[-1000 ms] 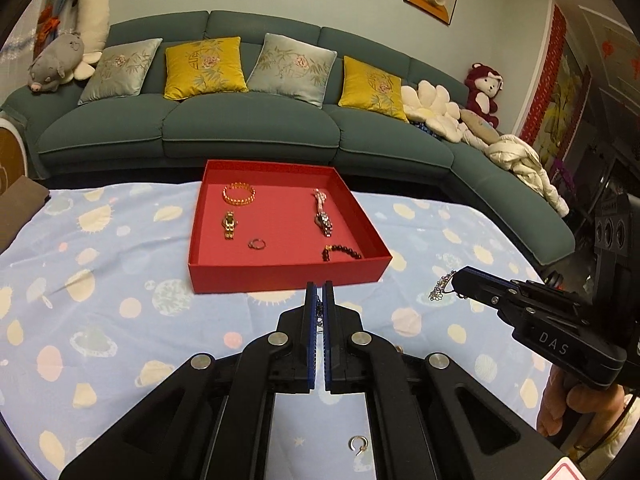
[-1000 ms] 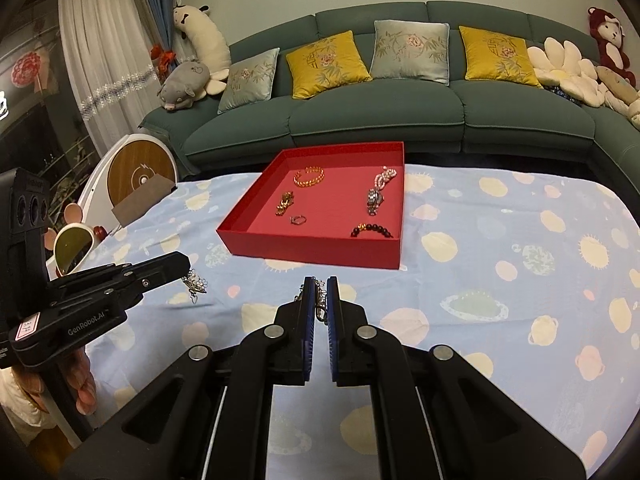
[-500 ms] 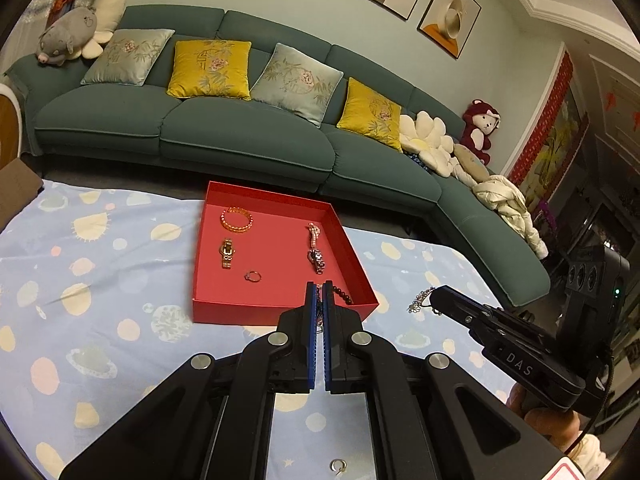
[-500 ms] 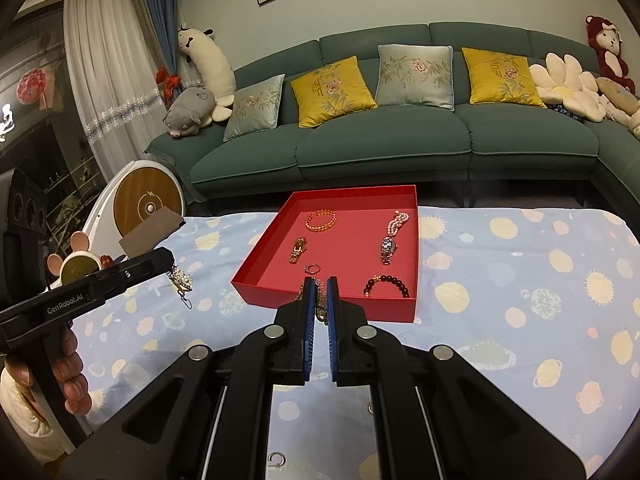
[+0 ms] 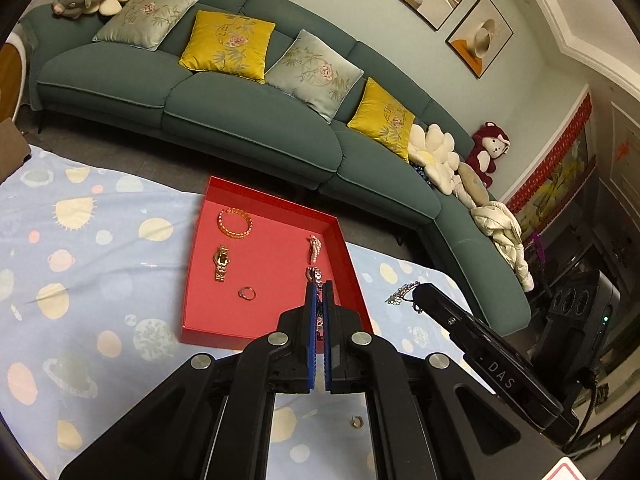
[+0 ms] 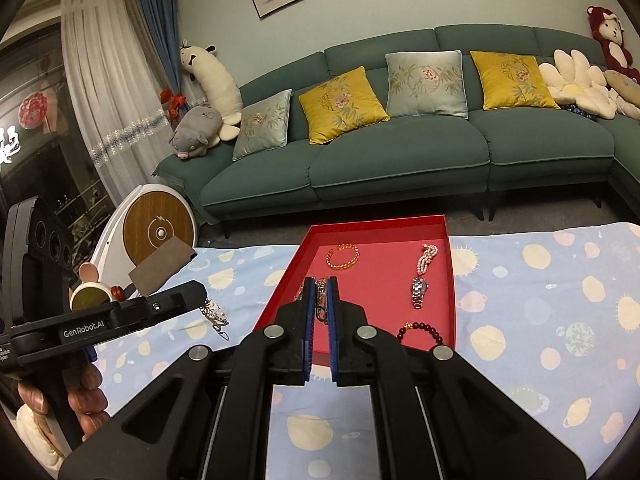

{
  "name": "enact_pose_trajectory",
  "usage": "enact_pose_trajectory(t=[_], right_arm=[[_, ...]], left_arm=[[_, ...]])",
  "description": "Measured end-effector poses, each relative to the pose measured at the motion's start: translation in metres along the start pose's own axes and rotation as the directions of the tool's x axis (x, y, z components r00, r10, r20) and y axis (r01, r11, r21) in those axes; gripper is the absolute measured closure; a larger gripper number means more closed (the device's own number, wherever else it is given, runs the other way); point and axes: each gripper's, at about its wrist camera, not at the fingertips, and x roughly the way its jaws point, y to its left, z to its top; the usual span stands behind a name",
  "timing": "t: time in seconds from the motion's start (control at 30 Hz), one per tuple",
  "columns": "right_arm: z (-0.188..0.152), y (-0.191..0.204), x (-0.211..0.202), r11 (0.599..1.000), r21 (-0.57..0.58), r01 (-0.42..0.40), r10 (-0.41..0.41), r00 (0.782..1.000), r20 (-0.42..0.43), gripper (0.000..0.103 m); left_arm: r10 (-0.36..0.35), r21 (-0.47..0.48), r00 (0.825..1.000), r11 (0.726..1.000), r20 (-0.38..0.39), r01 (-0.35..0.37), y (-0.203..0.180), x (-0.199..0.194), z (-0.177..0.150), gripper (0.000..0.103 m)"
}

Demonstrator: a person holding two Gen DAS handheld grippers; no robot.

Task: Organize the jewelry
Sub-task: 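Carry both gold chains into the red box and open both tools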

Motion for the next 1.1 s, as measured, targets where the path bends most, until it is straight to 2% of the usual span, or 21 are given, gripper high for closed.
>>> enact_pose_trajectory(t=[0.4, 0.5, 0.67, 0.83, 1.0, 1.1], right_arm=[[0.016, -0.022, 0.052, 0.999, 0.035, 0.03, -0.028, 0.998, -0.052, 0.098], [0.02, -0.026, 0.068, 0.999, 0.012, 0.045, -0.044, 0.997, -0.07, 0.098], [0.015, -0.039, 0.099, 0.998, 0.055, 0.031, -0.024, 0.992, -0.124, 0.098], [0.01, -0.045, 0.118, 0.998, 0.038, 0.049, -0.043, 0.988, -0.148, 0.097], [0.005, -0.056, 0.131, 0.997, 0.065, 0.049, -0.039, 0.987, -0.154, 0.092], [0.006, -0.06, 0.129, 0.996, 0.068, 0.062, -0.051, 0.988, -0.145, 0.079]], left_arm=[[0.077, 0.047, 0.997, 0.996, 0.004, -0.077, 0.007, 0.055, 0.027, 0.102], [0.076, 0.039, 0.997, 0.996, -0.018, -0.075, 0.01, 0.069, 0.027, 0.102], [0.075, -0.001, 0.996, 0.997, -0.054, -0.076, 0.021, 0.093, 0.03, 0.102], [0.109, -0.021, 0.992, 0.994, -0.065, -0.111, 0.032, 0.114, 0.029, 0.102], [0.145, 0.032, 0.986, 0.989, -0.076, -0.143, 0.03, 0.128, 0.024, 0.102], [0.128, 0.052, 0.989, 0.991, -0.073, -0.124, 0.028, 0.136, 0.029, 0.101]])
